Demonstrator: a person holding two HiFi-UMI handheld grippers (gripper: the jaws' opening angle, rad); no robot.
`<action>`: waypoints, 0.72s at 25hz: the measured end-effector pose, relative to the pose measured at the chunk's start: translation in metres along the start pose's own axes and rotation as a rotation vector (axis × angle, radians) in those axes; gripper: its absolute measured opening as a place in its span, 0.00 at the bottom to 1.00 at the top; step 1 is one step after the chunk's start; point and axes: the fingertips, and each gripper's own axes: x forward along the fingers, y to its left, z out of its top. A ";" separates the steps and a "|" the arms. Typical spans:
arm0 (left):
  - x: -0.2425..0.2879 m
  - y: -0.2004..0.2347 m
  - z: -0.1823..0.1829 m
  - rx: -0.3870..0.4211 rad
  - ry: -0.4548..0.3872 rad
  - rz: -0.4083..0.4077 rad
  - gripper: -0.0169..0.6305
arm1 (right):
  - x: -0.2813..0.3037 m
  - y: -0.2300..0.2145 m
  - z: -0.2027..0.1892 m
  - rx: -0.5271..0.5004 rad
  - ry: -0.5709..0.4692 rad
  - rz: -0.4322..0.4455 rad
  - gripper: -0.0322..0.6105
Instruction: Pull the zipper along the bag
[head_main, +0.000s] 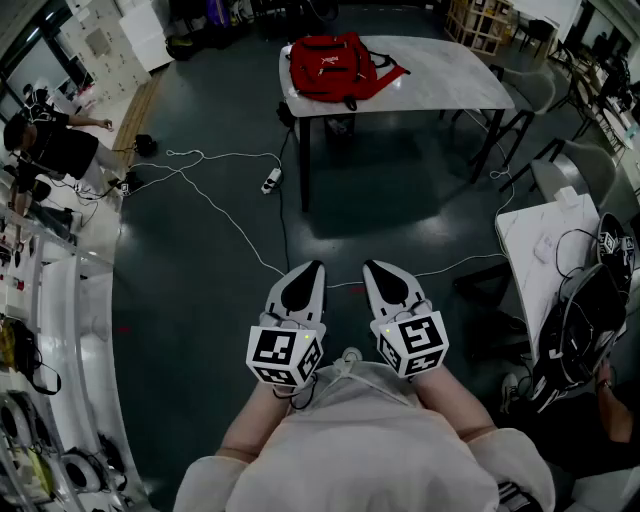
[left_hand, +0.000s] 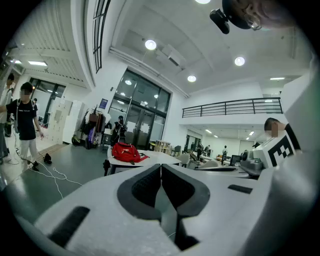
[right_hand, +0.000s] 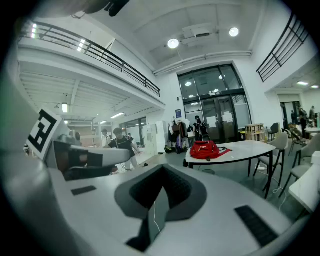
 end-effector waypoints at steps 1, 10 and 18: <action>0.002 0.000 0.000 0.004 0.000 0.002 0.06 | 0.001 -0.002 -0.001 0.000 0.001 0.002 0.09; 0.017 -0.003 -0.005 0.021 0.013 0.009 0.06 | 0.007 -0.015 -0.004 0.010 0.010 0.008 0.09; 0.028 -0.003 -0.010 0.015 0.023 0.032 0.06 | 0.015 -0.029 -0.018 0.071 0.052 0.006 0.09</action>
